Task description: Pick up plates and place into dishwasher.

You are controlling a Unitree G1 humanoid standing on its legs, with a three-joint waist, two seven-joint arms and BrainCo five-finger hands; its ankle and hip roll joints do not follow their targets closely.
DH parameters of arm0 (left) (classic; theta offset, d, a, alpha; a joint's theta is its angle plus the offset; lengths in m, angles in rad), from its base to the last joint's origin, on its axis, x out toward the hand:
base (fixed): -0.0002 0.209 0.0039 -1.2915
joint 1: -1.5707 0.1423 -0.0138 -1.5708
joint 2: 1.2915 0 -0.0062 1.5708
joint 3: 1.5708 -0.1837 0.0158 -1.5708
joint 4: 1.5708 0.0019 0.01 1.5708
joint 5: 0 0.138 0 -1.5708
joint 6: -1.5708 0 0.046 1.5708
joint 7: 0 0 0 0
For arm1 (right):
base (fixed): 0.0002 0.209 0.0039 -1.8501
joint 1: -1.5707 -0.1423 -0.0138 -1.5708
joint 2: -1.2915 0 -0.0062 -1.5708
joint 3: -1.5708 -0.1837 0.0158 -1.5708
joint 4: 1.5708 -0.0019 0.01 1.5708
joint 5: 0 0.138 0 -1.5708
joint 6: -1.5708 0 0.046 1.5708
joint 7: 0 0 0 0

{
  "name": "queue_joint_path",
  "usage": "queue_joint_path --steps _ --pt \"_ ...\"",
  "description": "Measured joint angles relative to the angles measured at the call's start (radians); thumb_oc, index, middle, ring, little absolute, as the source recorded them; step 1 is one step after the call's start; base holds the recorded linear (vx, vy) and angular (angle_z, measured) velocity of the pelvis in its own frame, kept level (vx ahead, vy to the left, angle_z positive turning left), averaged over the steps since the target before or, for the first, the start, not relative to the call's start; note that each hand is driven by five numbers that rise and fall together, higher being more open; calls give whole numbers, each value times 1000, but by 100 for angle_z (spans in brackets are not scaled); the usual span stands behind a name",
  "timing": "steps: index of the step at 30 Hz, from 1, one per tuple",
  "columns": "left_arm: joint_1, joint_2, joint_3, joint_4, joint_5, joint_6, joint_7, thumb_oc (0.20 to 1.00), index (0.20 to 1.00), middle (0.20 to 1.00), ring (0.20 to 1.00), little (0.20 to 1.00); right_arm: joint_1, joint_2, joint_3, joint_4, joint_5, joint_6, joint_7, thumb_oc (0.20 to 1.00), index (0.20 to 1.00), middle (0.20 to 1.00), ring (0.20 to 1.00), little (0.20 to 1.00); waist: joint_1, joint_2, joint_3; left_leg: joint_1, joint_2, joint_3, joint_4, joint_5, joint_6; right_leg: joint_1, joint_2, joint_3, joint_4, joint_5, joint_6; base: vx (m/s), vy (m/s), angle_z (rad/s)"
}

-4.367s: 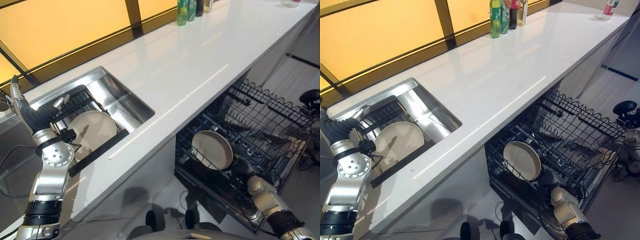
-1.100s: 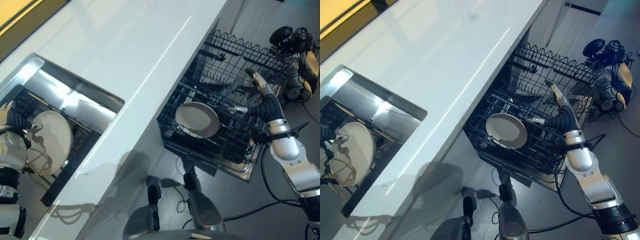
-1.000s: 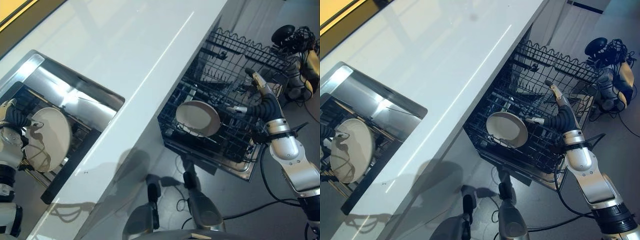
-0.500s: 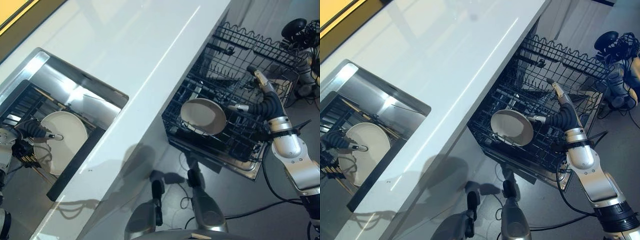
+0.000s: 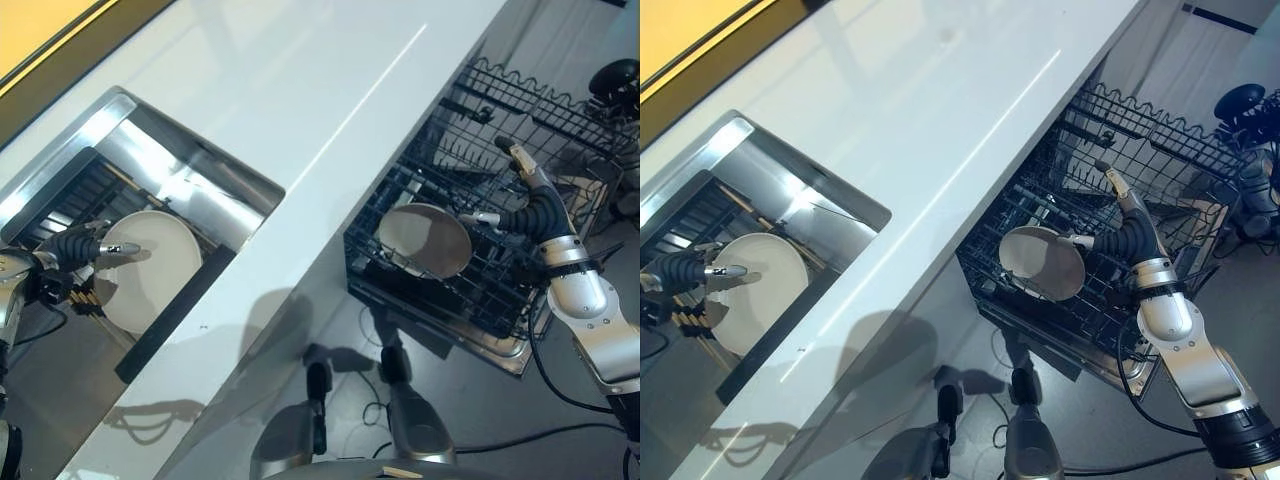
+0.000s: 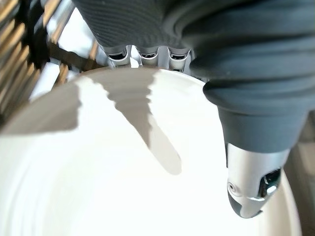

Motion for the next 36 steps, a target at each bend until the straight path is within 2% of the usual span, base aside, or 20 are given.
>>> queue_joint_path --steps 2,4,7,9,10,12,20,30,33,36 --pt "4 -2 1 -5 -2 1 -3 645 645 645 645 645 0 1 -1 0 0 0 0 1000 1000 1000 1000 1000 0 0 0 0 -5 -3 -1 3 4 1 -4 0 -1 1 4 19 -6 5" --pt "10 -2 2 -9 -2 3 -9 542 542 542 542 542 3 1 -1 0 0 0 0 1000 1000 1000 1000 1000 -1 -1 0 2 -8 -4 -1 4 5 5 -8 -1 -1 0 5 36 -5 4" --pt "10 -2 23 -9 -2 20 -13 539 539 539 539 539 17 2 -2 -4 1 0 0 1000 1000 1000 1000 1000 -1 -4 -4 15 -10 -7 -6 4 7 19 -11 -4 -9 0 6 40 -7 3" --pt "10 0 27 -12 -2 23 -25 476 476 476 476 476 28 7 -2 -4 1 0 0 1000 1000 1000 1000 1000 -2 -8 -17 19 -10 -8 -9 3 8 26 -12 -5 -14 0 6 40 -11 2" --pt "17 -1 27 -30 -2 24 -47 423 423 423 423 423 32 8 -2 -4 1 0 0 1000 1000 1000 1000 1000 -2 -10 -25 20 -10 -8 -11 3 8 27 -13 -6 -16 0 6 35 -9 1" --pt "33 6 45 -58 -5 26 -78 200 200 200 200 200 37 9 -2 -6 1 0 1 1000 1000 1000 1000 1000 -2 -14 -37 22 -11 -9 -12 3 8 29 -14 -7 -17 0 6 16 -3 0" --pt "69 0 46 -90 -4 24 -90 200 200 200 200 200 67 10 -3 -7 1 1 1 1000 1000 1000 1000 1000 -5 -13 -89 39 -10 -9 -19 4 9 48 -15 -13 -26 0 7 0 0 0" --pt "81 -5 55 -90 -5 23 -89 200 200 200 200 200 83 10 -3 -7 4 1 0 1000 1000 1000 1000 1000 -4 -13 -91 41 -11 -9 -20 4 9 52 -16 -14 -32 1 8 0 0 0" --pt "114 -13 58 -99 -5 1 -37 200 200 200 200 200 88 10 -3 -7 11 1 -1 1000 1000 1000 1000 1000 -3 -13 -92 53 -10 -10 -24 4 9 66 -16 -15 -39 1 8 0 0 0" --pt "162 -29 60 -112 -5 -50 60 200 200 200 200 200 91 10 -5 -10 11 1 -2 1000 1000 1000 1000 1000 -2 -13 -92 55 -9 -13 -28 4 9 69 -16 -22 -42 1 8 0 -12 2"
